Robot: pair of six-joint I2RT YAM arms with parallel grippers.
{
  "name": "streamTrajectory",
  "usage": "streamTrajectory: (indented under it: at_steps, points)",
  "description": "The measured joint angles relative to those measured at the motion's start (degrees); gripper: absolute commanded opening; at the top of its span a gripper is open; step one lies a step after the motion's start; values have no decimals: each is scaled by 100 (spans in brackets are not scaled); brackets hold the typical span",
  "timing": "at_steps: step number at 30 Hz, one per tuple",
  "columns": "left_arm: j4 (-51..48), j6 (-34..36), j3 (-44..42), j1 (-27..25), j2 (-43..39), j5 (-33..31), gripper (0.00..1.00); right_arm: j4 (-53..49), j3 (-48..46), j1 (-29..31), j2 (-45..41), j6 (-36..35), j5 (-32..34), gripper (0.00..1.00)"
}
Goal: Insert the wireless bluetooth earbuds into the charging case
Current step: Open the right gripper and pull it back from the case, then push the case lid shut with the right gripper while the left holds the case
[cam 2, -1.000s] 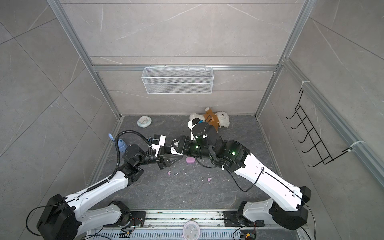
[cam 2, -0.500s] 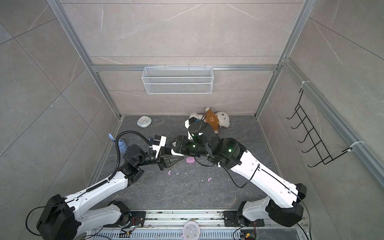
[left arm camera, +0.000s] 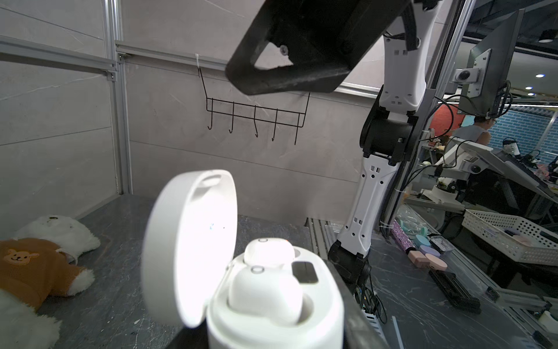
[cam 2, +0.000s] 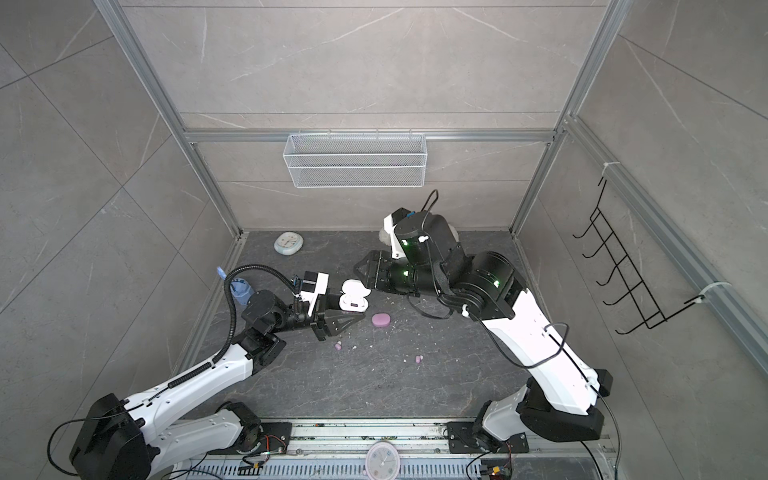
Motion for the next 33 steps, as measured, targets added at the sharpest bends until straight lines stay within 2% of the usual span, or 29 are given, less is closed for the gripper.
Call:
streamTrajectory:
  at_steps: [3,7,15,22,27,33]
  points:
    - [-7,26,17,-24,-4,-2,15,-289,107,-286,317,-122,-26,46]
    - [-20,59,57,-31,-17,0,15,-564,203,-348,811,-291,-221,46]
    - [-166,164,70,-31,-57,11,15,-678,57,114,728,-280,-428,46]
    - [-450,323,76,-81,-68,-24,16,-852,-190,219,385,-31,-385,65]
    - [-1093,673,251,-90,-103,-133,16,-859,-247,-22,302,170,-612,73]
    - [-1781,1137,444,-199,-192,-260,16,-769,-555,-136,306,302,-1021,77]
